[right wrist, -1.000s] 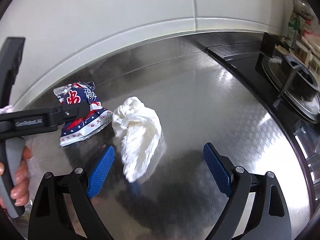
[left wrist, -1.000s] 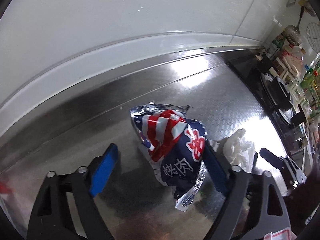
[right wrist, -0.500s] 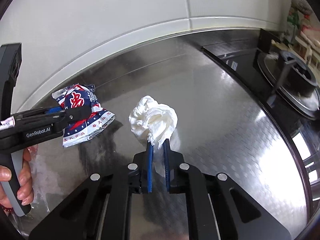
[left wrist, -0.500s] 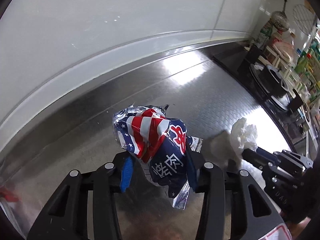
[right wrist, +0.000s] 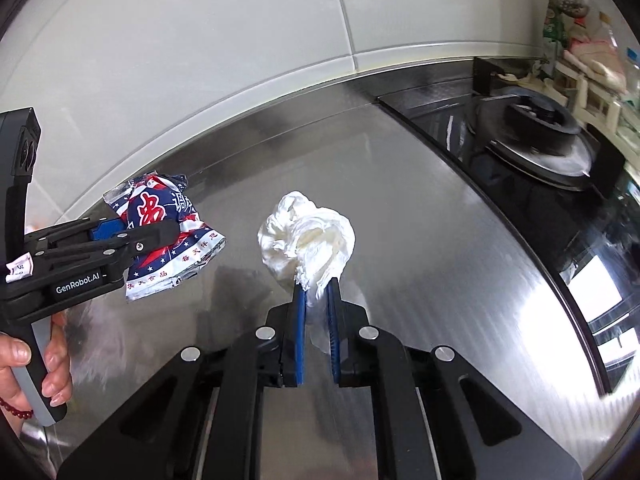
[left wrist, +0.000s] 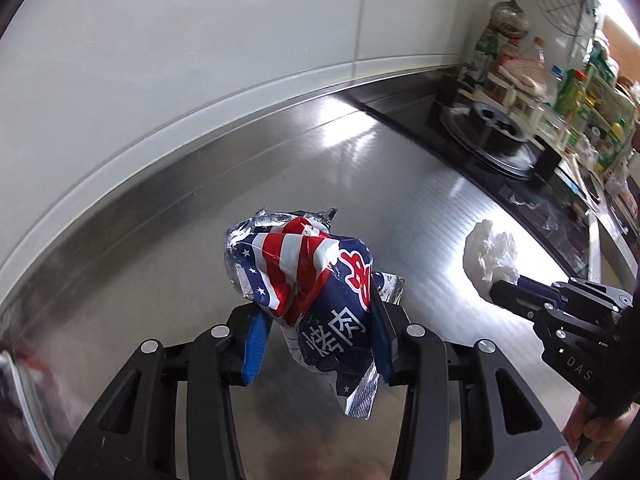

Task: Collect trash
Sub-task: 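Carry the snack bag and tissue over the yellow bin and open both tools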

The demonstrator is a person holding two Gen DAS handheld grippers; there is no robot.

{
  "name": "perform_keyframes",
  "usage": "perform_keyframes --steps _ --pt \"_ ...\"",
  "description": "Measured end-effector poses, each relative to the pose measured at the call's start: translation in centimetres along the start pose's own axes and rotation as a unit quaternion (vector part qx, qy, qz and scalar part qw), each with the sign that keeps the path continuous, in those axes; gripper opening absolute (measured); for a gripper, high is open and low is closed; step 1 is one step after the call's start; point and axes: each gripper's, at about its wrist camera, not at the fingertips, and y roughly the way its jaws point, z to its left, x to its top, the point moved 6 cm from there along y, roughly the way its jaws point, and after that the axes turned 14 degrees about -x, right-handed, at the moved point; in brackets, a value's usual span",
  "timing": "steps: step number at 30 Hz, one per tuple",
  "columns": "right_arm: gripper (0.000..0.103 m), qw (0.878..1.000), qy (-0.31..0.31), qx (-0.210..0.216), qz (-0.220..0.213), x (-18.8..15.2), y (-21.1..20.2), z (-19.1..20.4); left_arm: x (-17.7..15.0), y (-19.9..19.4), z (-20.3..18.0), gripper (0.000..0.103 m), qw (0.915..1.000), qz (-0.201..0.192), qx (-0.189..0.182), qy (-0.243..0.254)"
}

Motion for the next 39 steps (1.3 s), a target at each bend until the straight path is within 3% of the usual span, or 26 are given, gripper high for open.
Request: perform_keyframes --steps 10,19,32,39 --pt "0.011 1.0 -0.008 0.011 -0.021 -7.9 -10.3 -4.1 -7.2 -5.7 -7.9 0.043 0.9999 -0.014 0.001 0.002" --pt "0.011 0.999 -0.023 0.02 -0.021 -15.8 -16.6 -7.3 -14.1 -9.6 -14.6 0.043 0.9997 -0.022 0.001 0.006" --pt "0.011 1.0 -0.003 0.009 0.018 -24.5 -20.2 -10.4 -22.2 -9.9 -20.0 0.043 0.9987 0.032 -0.021 0.033" --pt "0.011 0.998 0.016 -0.011 0.057 -29.9 -19.8 -10.6 -27.0 -8.7 -20.9 0.043 0.9927 0.083 -0.053 0.07"
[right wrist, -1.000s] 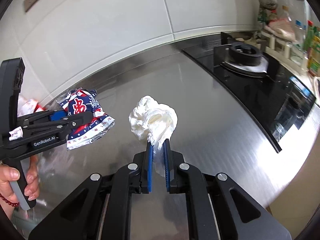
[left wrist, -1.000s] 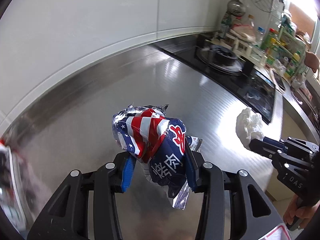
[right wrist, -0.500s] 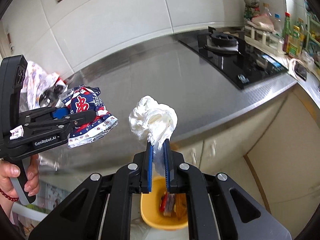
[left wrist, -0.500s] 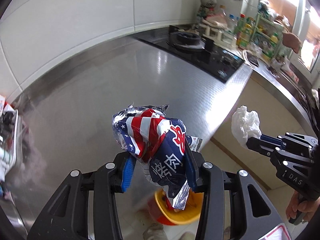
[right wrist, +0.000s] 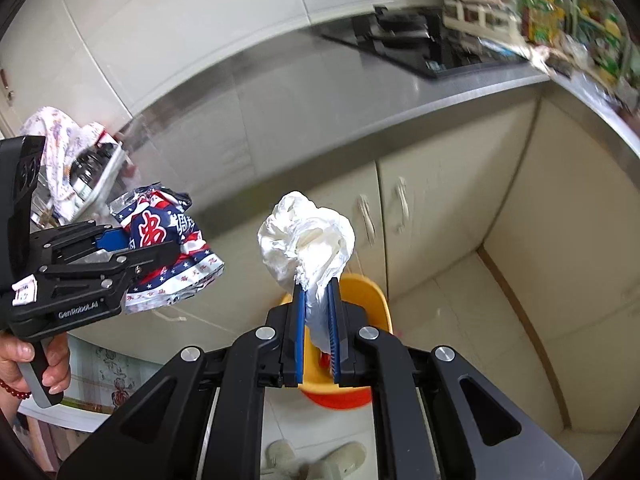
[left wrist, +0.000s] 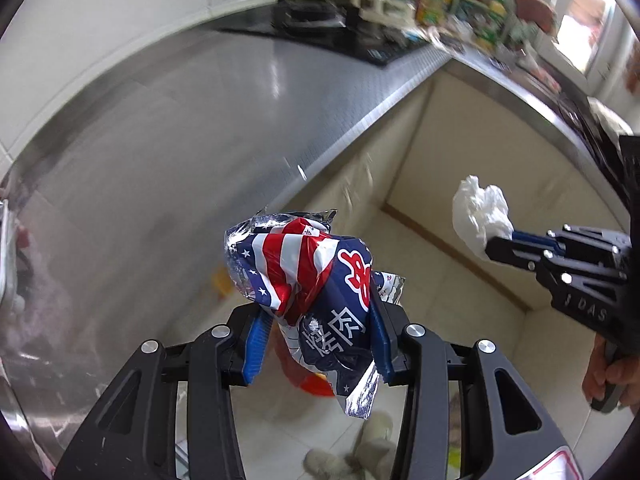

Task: Collect trash
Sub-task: 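Carry the snack bag and tissue over the yellow bin and open both tools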

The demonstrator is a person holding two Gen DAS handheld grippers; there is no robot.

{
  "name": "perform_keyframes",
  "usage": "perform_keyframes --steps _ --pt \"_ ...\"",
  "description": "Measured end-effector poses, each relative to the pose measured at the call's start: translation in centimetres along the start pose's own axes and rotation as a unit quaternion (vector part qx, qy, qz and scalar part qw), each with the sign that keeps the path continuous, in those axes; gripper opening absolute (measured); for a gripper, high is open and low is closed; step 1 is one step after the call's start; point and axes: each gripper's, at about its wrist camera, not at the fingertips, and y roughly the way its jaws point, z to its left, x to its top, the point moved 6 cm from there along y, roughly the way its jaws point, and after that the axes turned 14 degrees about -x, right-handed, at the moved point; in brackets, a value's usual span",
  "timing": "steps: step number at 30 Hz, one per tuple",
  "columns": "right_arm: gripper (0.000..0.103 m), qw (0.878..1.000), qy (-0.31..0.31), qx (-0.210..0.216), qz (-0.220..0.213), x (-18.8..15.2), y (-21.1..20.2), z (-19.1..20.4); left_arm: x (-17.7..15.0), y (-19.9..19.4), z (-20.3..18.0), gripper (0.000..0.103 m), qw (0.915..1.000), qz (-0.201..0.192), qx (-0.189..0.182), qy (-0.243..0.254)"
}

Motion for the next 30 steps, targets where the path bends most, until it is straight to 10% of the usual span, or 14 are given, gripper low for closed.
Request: perform_keyframes --steps 15,30 --pt "0.011 0.994 -0.013 -0.026 0.106 -10.3 6.8 1.1 -8.3 9.9 0.5 0.043 0.99 0.124 -0.036 0.056" --pt "0.011 0.981 -0.012 -0.019 0.19 -11.1 19.9 -0.3 -9.3 21.5 2.9 0.043 0.9808 0.19 -0.039 0.021"
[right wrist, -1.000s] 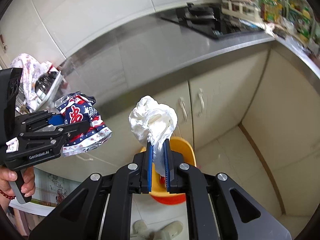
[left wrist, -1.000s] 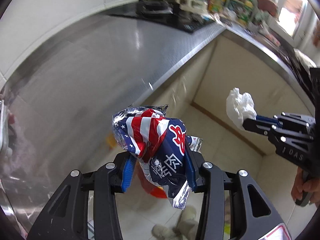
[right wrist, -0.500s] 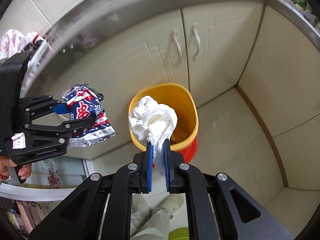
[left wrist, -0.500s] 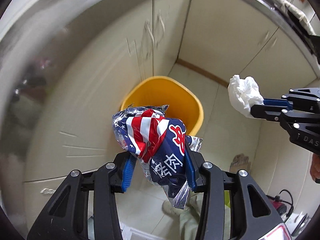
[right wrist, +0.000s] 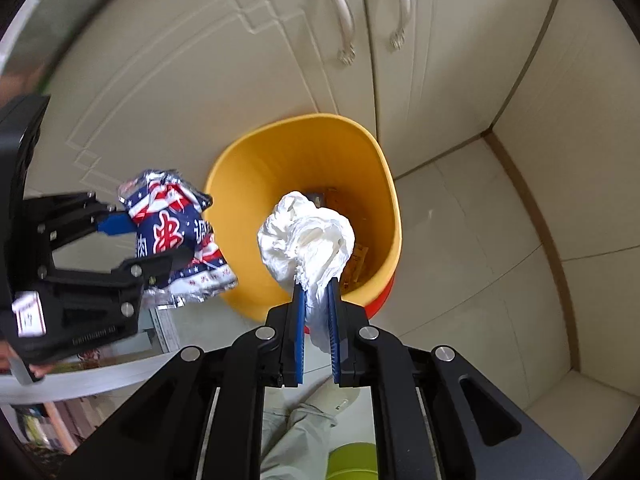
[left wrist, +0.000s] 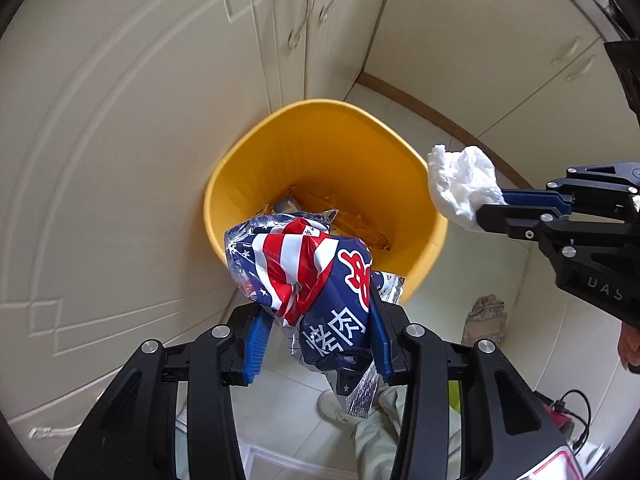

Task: Collect trash
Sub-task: 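Carry the snack bag and tissue over the yellow bin and open both tools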

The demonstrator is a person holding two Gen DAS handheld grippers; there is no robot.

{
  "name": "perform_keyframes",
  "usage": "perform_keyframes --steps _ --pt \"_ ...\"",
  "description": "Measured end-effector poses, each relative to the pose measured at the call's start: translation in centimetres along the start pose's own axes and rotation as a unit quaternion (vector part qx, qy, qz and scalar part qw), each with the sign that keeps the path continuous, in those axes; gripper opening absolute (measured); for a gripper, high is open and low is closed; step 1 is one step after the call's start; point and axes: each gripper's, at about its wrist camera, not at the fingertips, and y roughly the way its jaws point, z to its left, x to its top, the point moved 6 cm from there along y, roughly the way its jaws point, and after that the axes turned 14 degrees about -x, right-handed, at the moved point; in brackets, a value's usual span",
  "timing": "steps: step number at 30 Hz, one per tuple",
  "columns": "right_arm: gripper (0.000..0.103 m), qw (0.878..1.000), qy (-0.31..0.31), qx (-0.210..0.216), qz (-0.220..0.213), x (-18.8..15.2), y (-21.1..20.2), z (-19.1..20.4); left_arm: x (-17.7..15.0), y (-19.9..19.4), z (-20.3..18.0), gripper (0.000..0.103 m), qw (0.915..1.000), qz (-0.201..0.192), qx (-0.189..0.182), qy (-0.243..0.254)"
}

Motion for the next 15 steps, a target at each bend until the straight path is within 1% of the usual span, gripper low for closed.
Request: perform_keyframes --steps 4,6,10,15 --pt "0.012 0.999 0.022 0.019 0.026 0.5 2.9 -0.7 0.4 2.1 0.1 0.043 0.9999 0.01 -0.001 -0.007" --pt "0.012 0.999 0.024 0.023 0.031 0.7 3.8 -0.8 0.5 2.8 0.3 0.043 0.9999 0.013 -0.004 -0.009" --pt "0.012 0.999 0.017 0.026 0.037 0.4 4.9 -0.6 0.5 4.1 0.7 0.043 0.9997 0.02 -0.004 -0.013" --pt "0.012 0.999 0.013 0.029 0.039 0.9 5.6 -0.5 0.7 5.3 1.1 0.043 0.9995 0.025 -0.004 -0.019"
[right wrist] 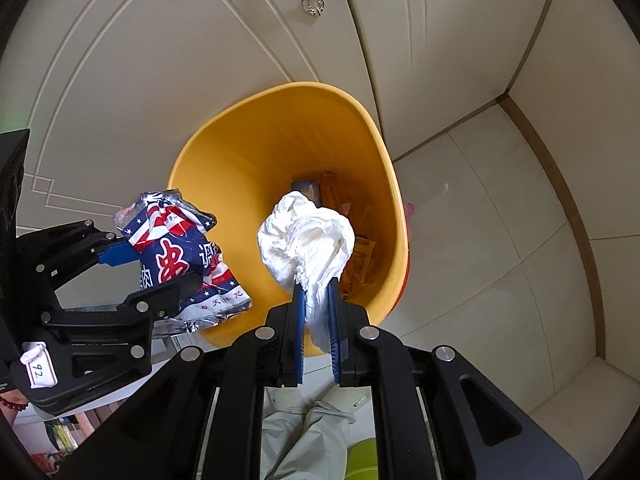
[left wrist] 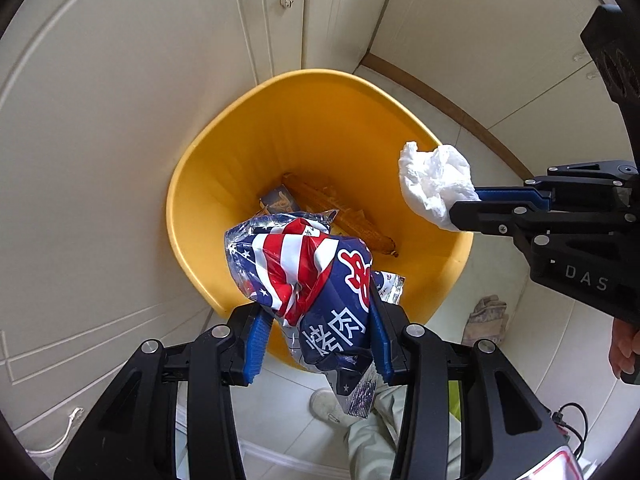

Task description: Collect trash

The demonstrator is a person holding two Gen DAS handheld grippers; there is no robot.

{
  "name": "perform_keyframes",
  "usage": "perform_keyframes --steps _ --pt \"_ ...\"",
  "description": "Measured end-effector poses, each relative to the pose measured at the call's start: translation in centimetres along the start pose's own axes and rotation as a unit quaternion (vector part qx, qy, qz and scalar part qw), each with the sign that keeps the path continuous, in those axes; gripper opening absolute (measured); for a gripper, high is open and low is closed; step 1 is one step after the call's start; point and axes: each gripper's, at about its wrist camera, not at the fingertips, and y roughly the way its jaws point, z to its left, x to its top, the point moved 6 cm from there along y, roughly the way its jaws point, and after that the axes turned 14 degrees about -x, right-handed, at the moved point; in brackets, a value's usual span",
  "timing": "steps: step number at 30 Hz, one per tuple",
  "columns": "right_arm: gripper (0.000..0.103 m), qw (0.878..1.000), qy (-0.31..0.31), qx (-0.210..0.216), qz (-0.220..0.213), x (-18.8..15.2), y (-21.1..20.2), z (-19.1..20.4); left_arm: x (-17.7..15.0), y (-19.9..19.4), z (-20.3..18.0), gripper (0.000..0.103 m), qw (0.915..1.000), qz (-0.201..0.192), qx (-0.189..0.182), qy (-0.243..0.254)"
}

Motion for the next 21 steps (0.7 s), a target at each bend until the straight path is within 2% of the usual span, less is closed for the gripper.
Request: perform_keyframes --steps 13,14,15,16,17,18,21 --pt "0.015 1.0 -0.006 0.014 -0.004 0.6 -0.2 0.1 -0.4 0.2 0.6 0.044 0.9999 0.001 0.002 -0.014" --pt "0.018 1.0 -0.004 0.017 -0.003 0.7 -0.2 0.2 -0.5 0.2 0.6 0.044 0.9999 0.001 0.002 -0.016" --pt "0.033 1.0 0.0 0.022 -0.001 0.7 -0.2 0.2 -0.6 0.2 0.7 0.048 0.9998 0.0 0.006 -0.018" --pt "0.056 1.0 0.004 0.02 -0.003 0.7 -0.3 0.1 -0.6 -0.2 0.7 0.054 0.9998 -0.002 0.01 -0.02" --pt "0.06 1.0 0.007 0.017 -0.012 0.7 -0.6 0.0 -0.6 -0.5 0.7 0.067 0.9996 -0.008 0.017 -0.02" --pt "0.06 1.0 0.01 0.017 -0.013 0.7 -0.7 0.0 -0.6 -0.9 0.6 0.072 0.9995 -0.015 0.018 -0.019" --pt "0.06 0.999 0.025 0.017 -0.019 0.6 -1.3 -0.4 -0.7 -1.6 0.3 0.072 0.9995 -0.021 0.019 -0.017"
